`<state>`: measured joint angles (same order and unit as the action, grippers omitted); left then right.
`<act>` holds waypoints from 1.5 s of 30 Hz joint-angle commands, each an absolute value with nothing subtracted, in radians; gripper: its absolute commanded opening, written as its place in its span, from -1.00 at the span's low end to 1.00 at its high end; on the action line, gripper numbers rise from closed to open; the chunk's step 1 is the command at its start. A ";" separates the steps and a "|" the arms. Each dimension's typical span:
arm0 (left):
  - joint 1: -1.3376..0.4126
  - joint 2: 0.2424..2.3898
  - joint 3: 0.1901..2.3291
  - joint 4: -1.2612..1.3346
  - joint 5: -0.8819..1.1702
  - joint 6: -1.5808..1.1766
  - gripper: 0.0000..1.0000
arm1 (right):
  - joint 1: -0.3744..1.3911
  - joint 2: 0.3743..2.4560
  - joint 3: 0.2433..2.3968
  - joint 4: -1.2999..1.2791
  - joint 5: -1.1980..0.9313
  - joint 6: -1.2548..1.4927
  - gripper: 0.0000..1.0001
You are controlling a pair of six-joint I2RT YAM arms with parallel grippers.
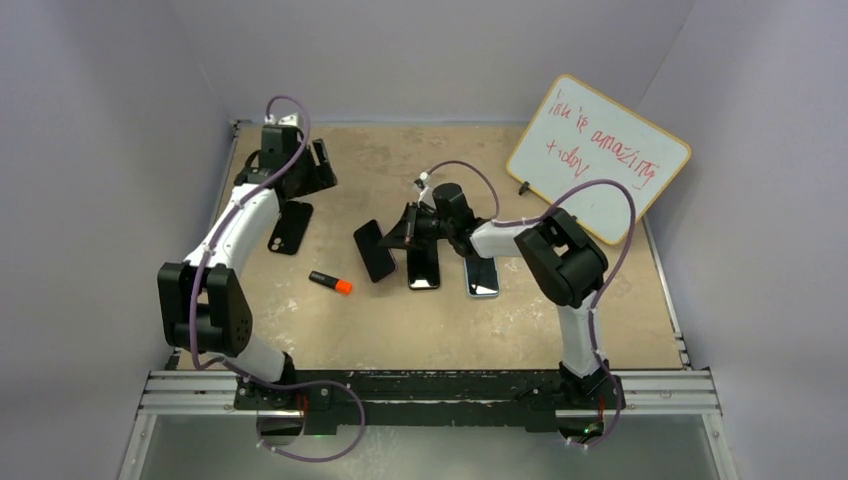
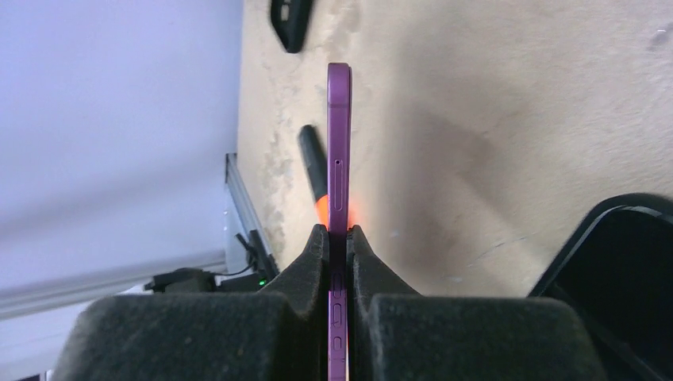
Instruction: Put the phone into the phone case
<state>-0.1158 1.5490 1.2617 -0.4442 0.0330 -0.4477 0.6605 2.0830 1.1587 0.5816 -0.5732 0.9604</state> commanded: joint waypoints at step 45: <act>0.032 1.736 1.324 -0.591 0.363 -0.246 -1.00 | 0.618 1.263 0.838 0.346 -0.453 0.842 -1.00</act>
<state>0.0307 1.8359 1.3369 -0.5690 0.1810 -0.2173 0.6216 1.3586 0.8650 0.3790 -0.4923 0.8780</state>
